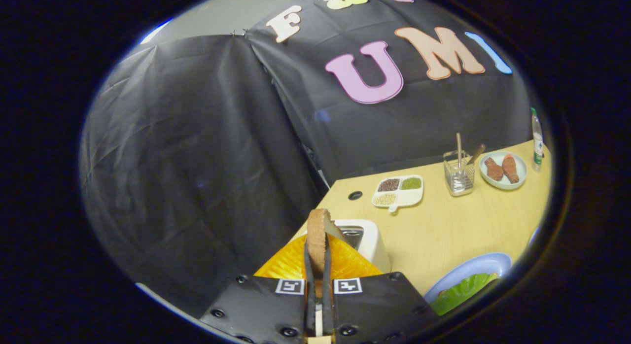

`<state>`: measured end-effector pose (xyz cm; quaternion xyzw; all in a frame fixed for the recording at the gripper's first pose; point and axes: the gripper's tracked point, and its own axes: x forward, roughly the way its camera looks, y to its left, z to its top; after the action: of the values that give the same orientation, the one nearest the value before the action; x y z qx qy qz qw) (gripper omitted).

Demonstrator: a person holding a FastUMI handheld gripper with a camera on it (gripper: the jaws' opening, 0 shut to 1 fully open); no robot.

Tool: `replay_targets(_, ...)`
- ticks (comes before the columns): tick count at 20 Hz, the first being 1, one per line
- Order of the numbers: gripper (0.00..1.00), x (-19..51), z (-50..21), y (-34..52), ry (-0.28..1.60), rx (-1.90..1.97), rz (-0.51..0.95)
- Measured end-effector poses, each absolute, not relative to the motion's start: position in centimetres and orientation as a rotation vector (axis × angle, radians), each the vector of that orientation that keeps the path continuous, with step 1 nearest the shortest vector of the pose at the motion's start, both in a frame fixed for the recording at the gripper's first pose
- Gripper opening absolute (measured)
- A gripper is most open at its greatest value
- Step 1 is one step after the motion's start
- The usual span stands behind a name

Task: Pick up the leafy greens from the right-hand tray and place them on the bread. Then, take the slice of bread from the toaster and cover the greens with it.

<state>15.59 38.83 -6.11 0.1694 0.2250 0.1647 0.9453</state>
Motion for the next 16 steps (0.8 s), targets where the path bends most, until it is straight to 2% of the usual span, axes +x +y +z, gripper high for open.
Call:
replay_targets(8, 0.08, 13.7, 0.2, 34.8, 0.305, 0.441, 0.325)
replay_targets(16, 0.08, 9.0, -0.7, 26.5, 0.23, 0.615, 0.273)
